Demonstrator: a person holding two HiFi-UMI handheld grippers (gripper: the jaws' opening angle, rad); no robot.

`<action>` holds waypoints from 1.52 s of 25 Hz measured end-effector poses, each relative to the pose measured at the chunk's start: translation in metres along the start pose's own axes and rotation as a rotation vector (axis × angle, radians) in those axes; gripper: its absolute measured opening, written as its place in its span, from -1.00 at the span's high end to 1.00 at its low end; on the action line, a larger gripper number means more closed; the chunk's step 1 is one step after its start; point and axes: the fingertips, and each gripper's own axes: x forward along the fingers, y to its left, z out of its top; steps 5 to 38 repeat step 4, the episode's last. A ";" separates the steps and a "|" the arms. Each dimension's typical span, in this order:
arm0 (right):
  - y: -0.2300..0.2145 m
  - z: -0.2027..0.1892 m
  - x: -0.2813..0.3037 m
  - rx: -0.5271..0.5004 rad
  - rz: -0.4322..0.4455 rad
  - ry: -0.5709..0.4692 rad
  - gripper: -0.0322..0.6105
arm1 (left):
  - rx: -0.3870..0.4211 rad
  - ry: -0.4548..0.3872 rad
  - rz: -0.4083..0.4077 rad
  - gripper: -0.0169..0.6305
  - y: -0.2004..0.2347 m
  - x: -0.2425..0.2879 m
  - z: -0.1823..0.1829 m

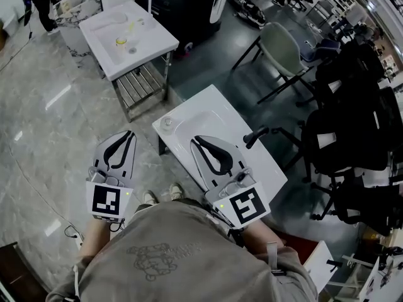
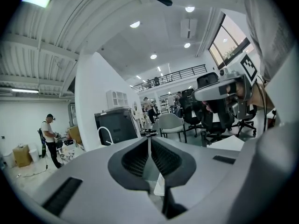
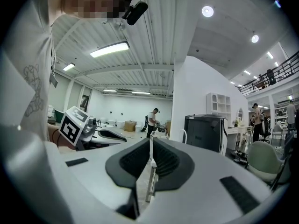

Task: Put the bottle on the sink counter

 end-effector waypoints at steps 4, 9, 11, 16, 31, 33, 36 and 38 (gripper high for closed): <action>0.003 -0.001 0.002 0.015 -0.009 0.001 0.77 | 0.000 -0.006 -0.008 0.86 0.000 -0.004 -0.001; 0.003 -0.001 0.002 0.015 -0.009 0.001 0.77 | 0.000 -0.006 -0.008 0.86 0.000 -0.004 -0.001; 0.003 -0.001 0.002 0.015 -0.009 0.001 0.77 | 0.000 -0.006 -0.008 0.86 0.000 -0.004 -0.001; 0.003 -0.001 0.002 0.015 -0.009 0.001 0.77 | 0.000 -0.006 -0.008 0.86 0.000 -0.004 -0.001; 0.003 -0.001 0.002 0.015 -0.009 0.001 0.77 | 0.000 -0.006 -0.008 0.86 0.000 -0.004 -0.001; 0.003 -0.001 0.002 0.015 -0.009 0.001 0.77 | 0.000 -0.006 -0.008 0.86 0.000 -0.004 -0.001; 0.003 -0.001 0.002 0.015 -0.009 0.001 0.77 | 0.000 -0.006 -0.008 0.86 0.000 -0.004 -0.001; 0.003 -0.001 0.002 0.015 -0.009 0.001 0.77 | 0.000 -0.006 -0.008 0.86 0.000 -0.004 -0.001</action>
